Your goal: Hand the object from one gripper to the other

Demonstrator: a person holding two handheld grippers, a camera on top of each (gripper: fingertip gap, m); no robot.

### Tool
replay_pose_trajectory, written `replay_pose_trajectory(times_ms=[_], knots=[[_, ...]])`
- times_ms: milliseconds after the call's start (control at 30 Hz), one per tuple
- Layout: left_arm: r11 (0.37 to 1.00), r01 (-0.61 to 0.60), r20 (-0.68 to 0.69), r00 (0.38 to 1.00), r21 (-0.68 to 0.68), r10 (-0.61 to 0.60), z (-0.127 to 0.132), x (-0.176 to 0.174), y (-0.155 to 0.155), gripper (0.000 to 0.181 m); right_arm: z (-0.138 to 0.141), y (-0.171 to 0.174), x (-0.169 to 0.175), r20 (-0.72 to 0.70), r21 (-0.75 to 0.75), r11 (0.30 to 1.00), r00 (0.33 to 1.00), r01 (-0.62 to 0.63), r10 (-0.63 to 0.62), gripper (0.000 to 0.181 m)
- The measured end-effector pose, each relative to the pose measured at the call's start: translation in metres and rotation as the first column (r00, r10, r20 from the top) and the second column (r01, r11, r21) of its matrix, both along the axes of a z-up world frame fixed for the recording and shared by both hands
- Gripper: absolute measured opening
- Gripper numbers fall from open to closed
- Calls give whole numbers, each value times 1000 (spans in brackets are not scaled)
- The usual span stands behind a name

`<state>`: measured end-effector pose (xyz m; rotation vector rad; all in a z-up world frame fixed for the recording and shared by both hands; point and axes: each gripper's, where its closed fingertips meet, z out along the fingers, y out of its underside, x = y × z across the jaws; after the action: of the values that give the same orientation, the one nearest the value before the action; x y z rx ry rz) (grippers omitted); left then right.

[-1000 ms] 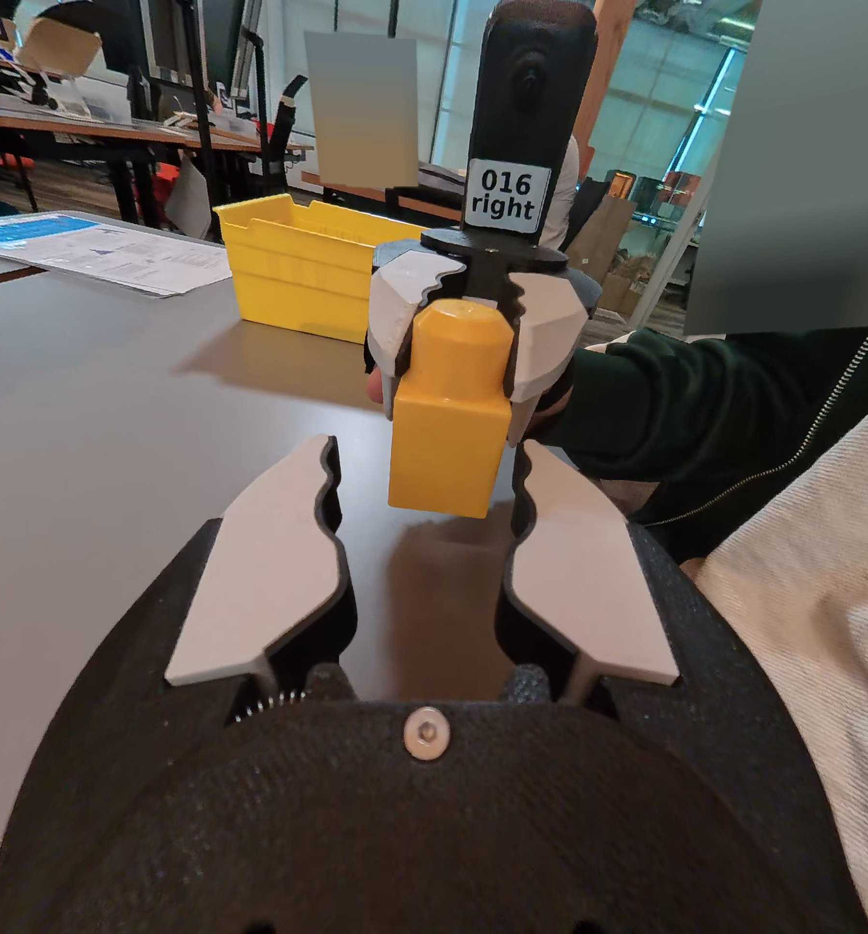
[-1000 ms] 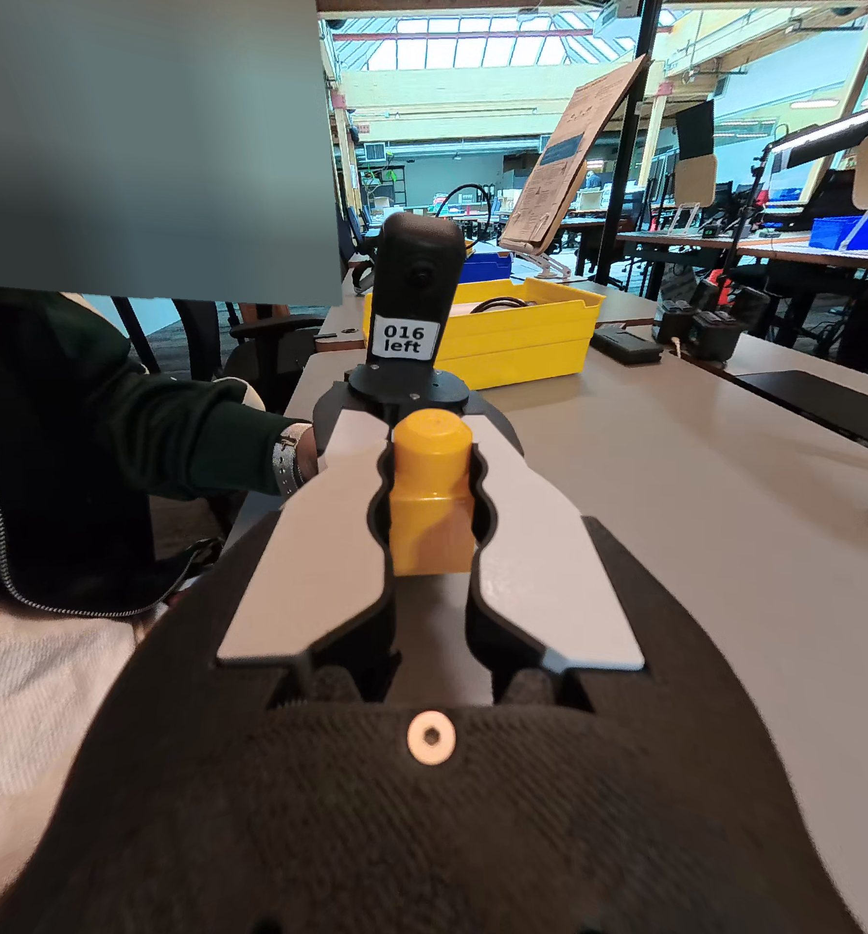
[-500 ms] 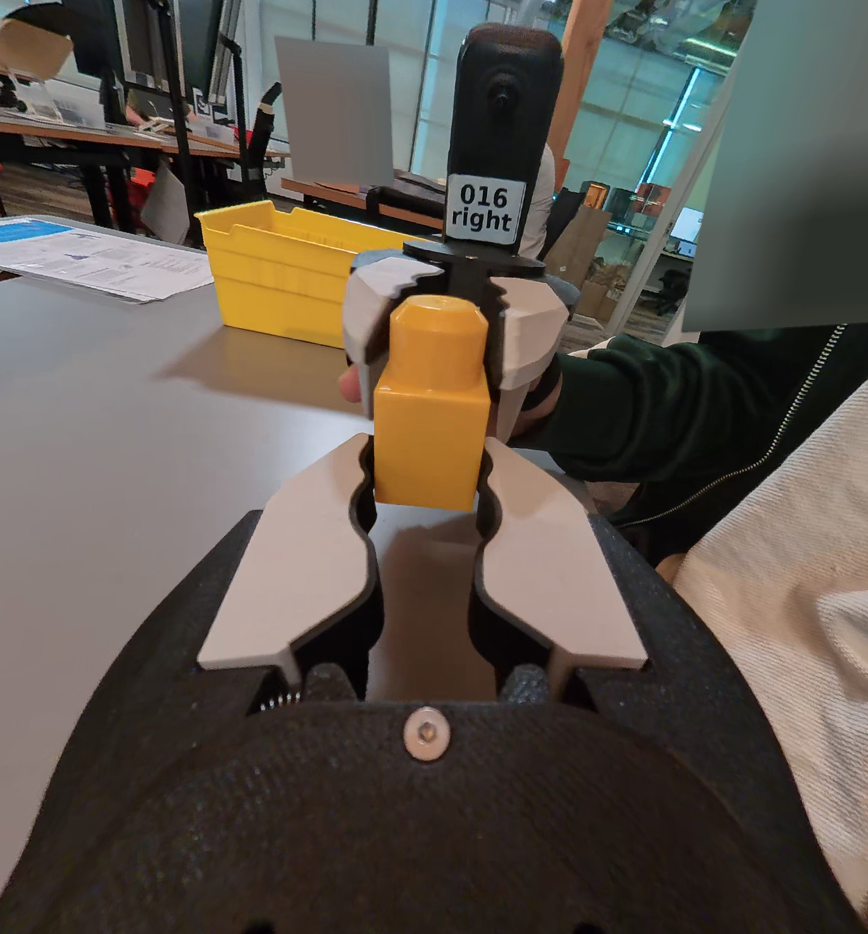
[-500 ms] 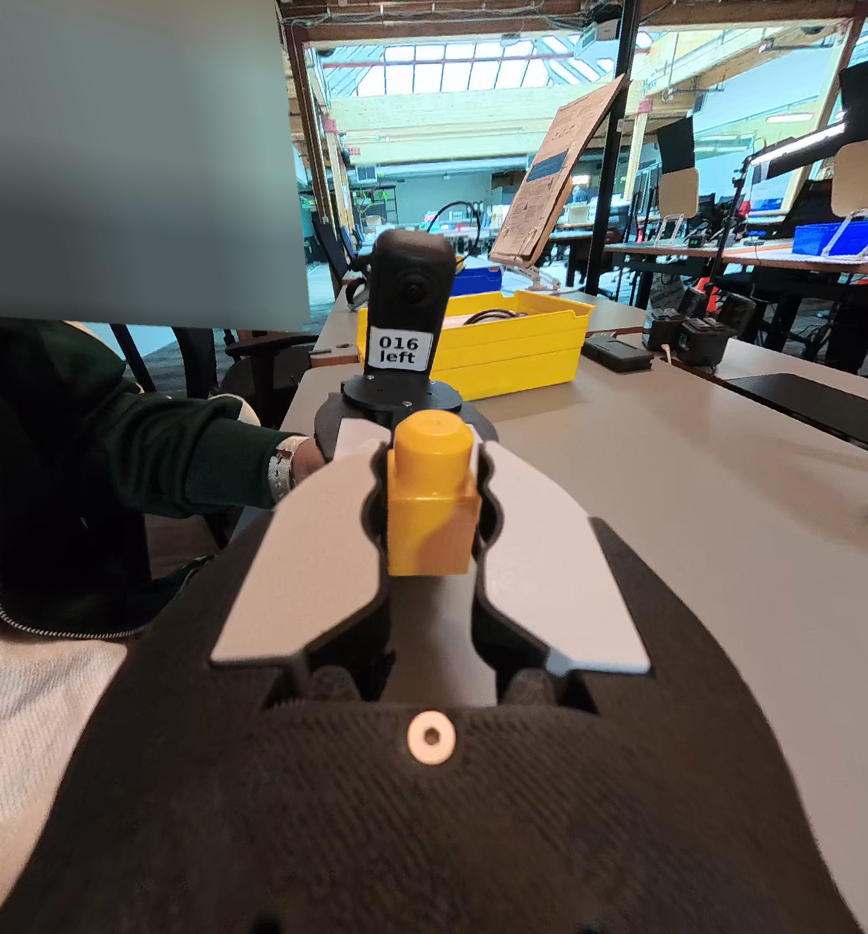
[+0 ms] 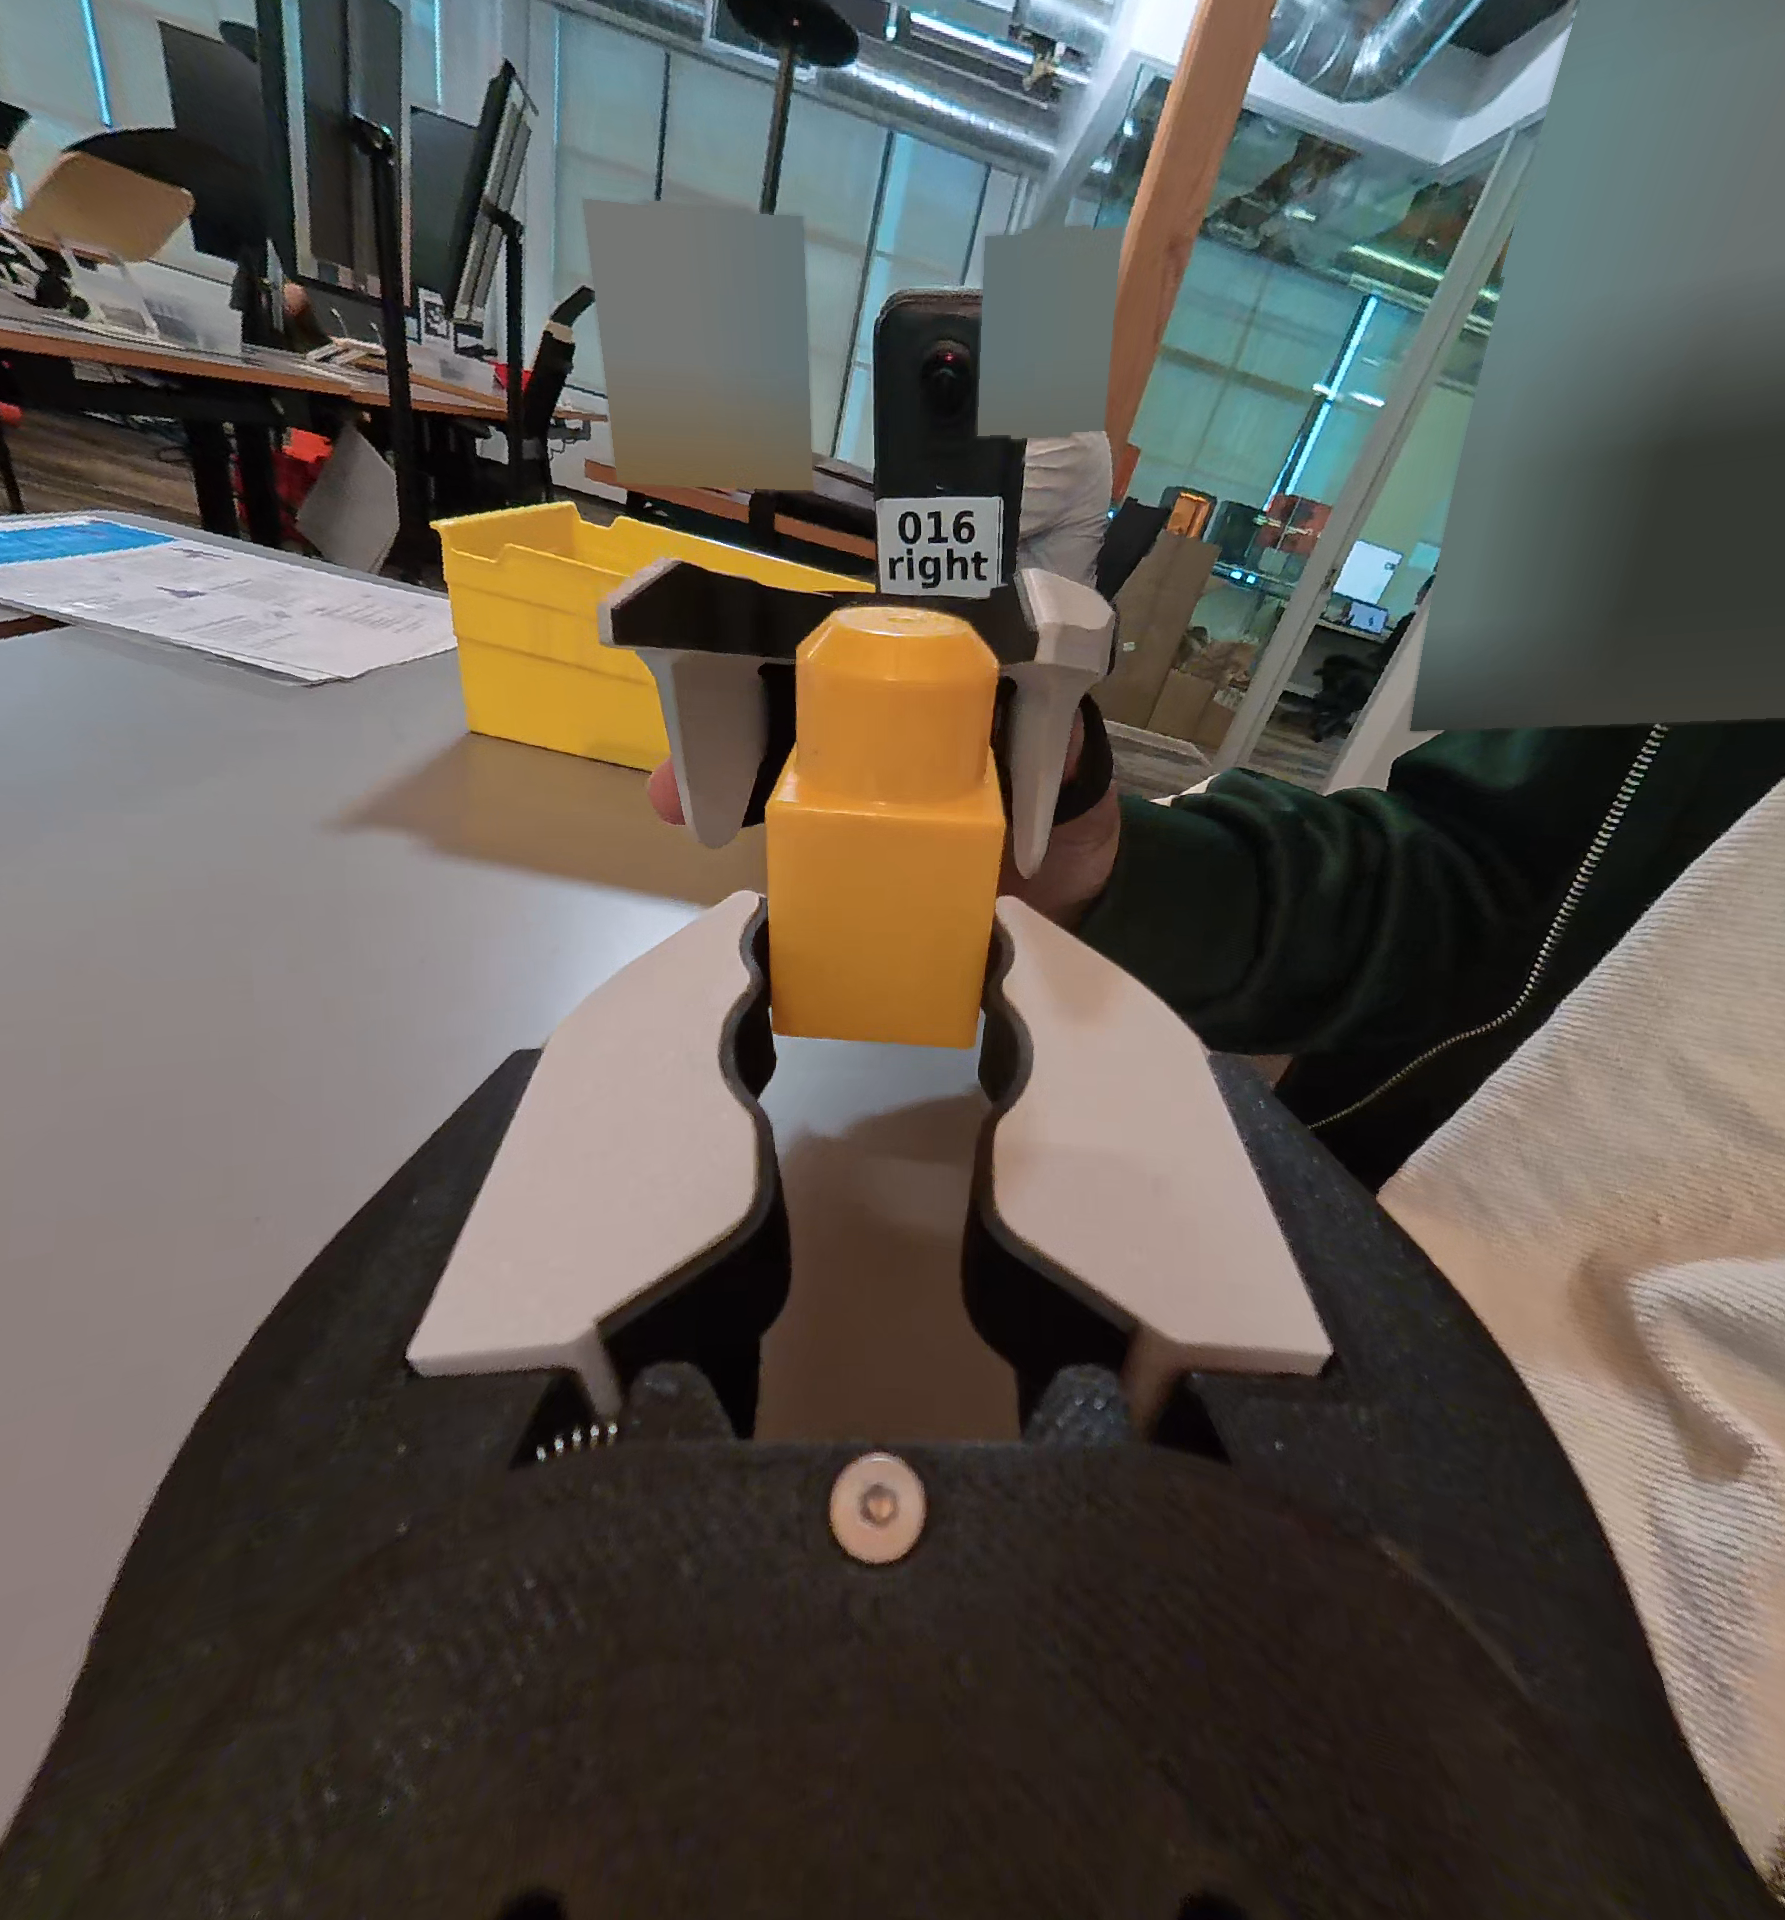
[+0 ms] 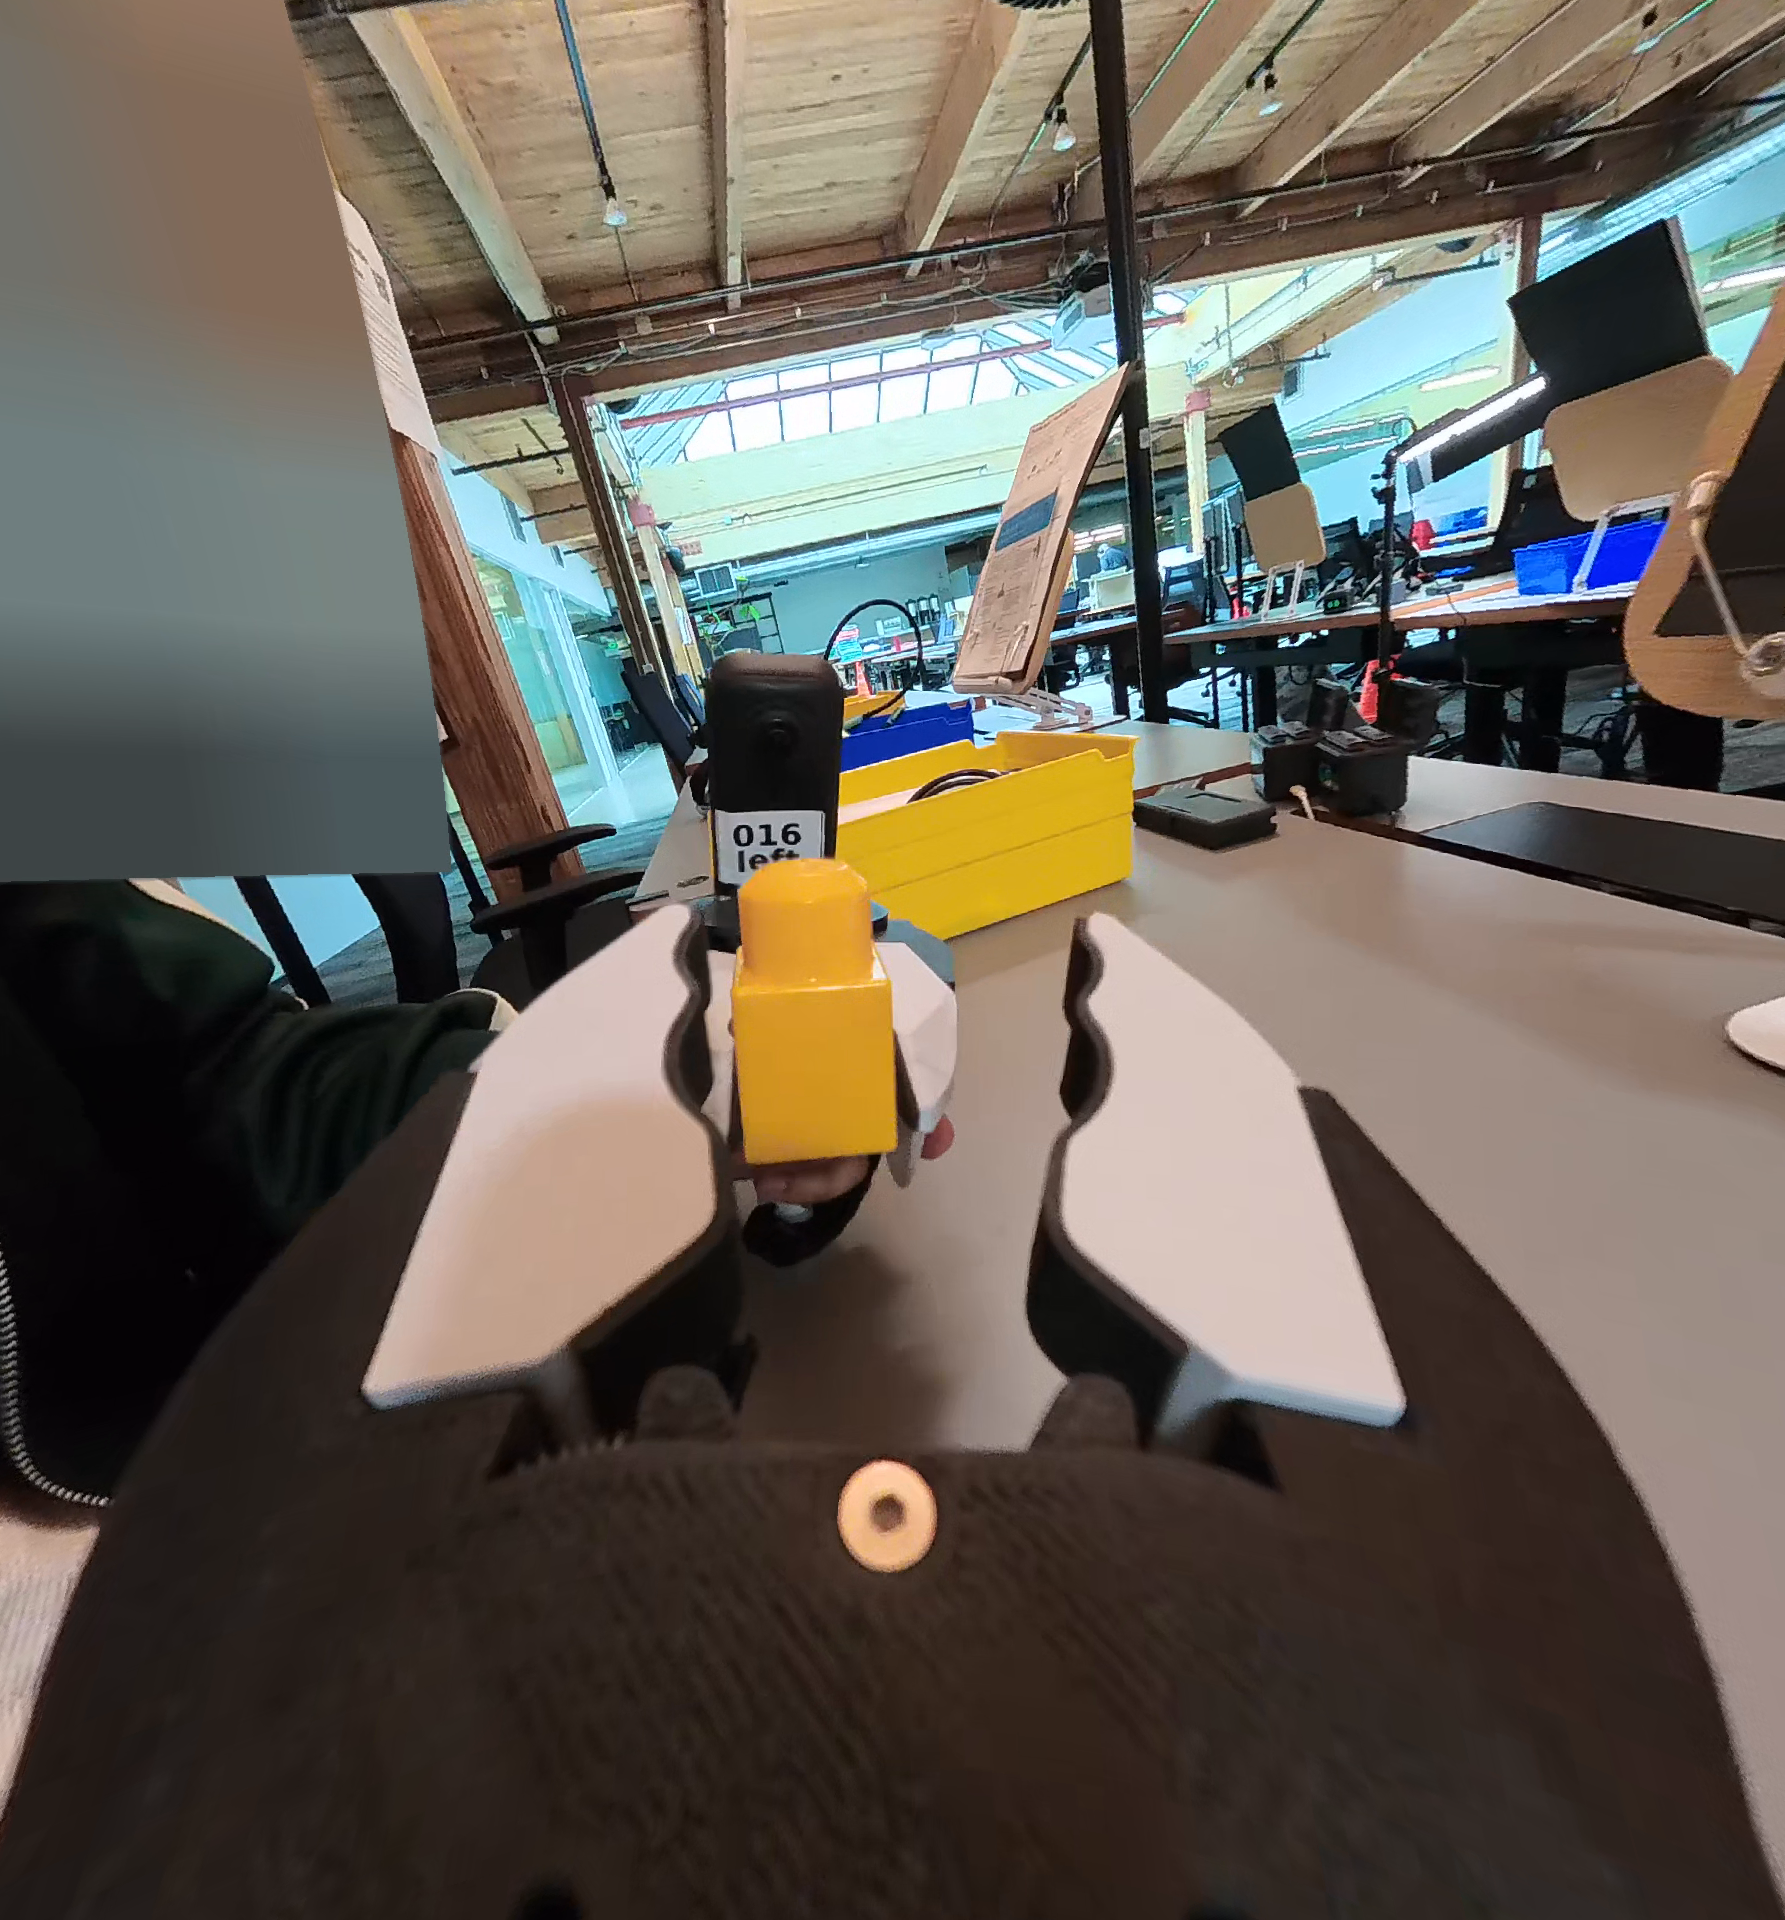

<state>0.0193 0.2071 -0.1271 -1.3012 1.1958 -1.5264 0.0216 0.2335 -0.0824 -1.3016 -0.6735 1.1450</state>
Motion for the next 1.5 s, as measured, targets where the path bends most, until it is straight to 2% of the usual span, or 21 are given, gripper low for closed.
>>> replay_pose_trajectory(times_ms=[167,300,367,433,500,567,700,833,967,1100,1233,1367,1433,1500], knots=[[999,-42,-5,999,7,42,0,-1,6,37,-3,-1,-4,20,-3,1000,1000,-6,6,66],[989,-141,-44,989,37,142,-6,-4,21,37,-7,0,-6,34,-12,1000,999,-3,3,66],[968,-232,-91,966,94,240,-12,-6,33,37,-10,2,-6,44,-24,1000,999,5,-4,66],[911,-353,-171,904,215,391,-23,-13,52,37,-15,7,-6,67,-49,998,997,29,-26,65],[812,-444,-238,801,380,550,-32,-25,70,37,-25,14,-4,97,-91,994,994,65,-57,64],[709,-473,-259,704,522,661,-36,-34,82,37,-37,23,0,134,-150,981,986,122,-102,63],[561,-417,-256,590,715,766,-41,-38,87,37,-53,32,-1,192,-225,952,967,209,-167,60],[445,-259,-268,514,857,815,-53,-31,81,37,-67,31,-11,321,-197,938,923,285,-213,60],[395,-169,-264,507,903,821,-59,-19,71,37,-86,30,-18,434,-197,921,872,335,-224,62],[355,-117,-252,507,927,824,-62,-14,66,37,-88,26,-23,424,-243,916,884,318,-195,49],[361,-127,-249,516,924,819,-61,-14,66,37,-89,27,-18,421,-258,912,887,319,-191,36],[336,-140,-210,547,931,810,-58,-12,65,38,-88,27,-17,385,-296,909,908,292,-166,35],[362,-188,-202,562,913,802,-56,-11,66,54,-85,29,-12,367,-289,912,914,291,-176,35],[446,-285,-208,596,848,776,-51,-9,67,67,-76,31,-5,328,-272,921,927,279,-184,35]])
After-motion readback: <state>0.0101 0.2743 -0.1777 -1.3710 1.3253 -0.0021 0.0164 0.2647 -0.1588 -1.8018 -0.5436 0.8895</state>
